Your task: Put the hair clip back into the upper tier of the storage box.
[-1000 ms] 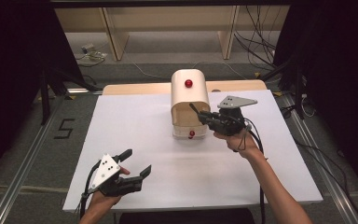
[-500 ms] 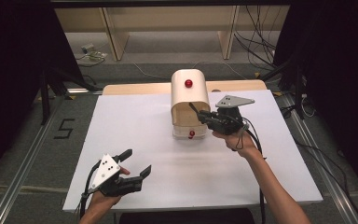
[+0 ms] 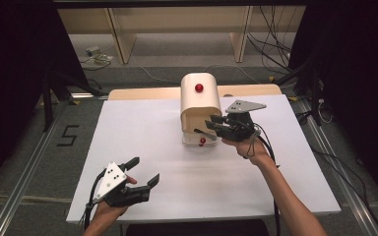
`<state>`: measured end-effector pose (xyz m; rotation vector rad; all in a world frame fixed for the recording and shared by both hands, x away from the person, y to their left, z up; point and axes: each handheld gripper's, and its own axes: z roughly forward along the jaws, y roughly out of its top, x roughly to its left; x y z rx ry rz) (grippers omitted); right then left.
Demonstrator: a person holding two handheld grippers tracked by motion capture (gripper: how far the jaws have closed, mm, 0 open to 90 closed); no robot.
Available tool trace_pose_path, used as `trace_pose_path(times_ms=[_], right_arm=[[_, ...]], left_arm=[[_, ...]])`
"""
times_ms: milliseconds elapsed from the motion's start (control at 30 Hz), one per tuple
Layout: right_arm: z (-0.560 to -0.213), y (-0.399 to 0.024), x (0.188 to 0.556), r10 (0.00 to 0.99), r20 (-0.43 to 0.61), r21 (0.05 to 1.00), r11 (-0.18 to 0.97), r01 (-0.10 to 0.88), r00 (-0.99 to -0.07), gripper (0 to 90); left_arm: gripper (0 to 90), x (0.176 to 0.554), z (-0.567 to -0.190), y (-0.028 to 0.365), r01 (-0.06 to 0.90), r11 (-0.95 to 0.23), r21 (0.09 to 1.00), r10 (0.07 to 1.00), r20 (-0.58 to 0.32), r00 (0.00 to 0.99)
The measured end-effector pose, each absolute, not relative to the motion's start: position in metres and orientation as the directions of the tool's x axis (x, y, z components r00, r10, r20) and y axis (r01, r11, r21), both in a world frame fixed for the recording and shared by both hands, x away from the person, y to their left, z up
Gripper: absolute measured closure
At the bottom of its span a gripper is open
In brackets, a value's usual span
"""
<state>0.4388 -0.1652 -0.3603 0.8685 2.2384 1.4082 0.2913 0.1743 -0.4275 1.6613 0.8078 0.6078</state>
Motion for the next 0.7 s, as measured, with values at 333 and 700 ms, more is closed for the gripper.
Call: trace_pose_path(times_ms=[333, 700], right_arm=[[-0.355, -0.168, 0.435, 0.648, 0.084, 0.911, 0.258, 0.321, -0.757, 46.9], [-0.353, -0.171, 0.428, 0.643, 0.138, 0.921, 0.196, 0.336, -0.753, 36.3]], left_arm=[[15.6, 0.291, -0.427, 0.174, 0.193, -0.127, 0.973, 0.776, -0.024, 0.630], [15.6, 0.291, -0.427, 0.174, 0.193, -0.127, 0.973, 0.776, -0.023, 0.630]])
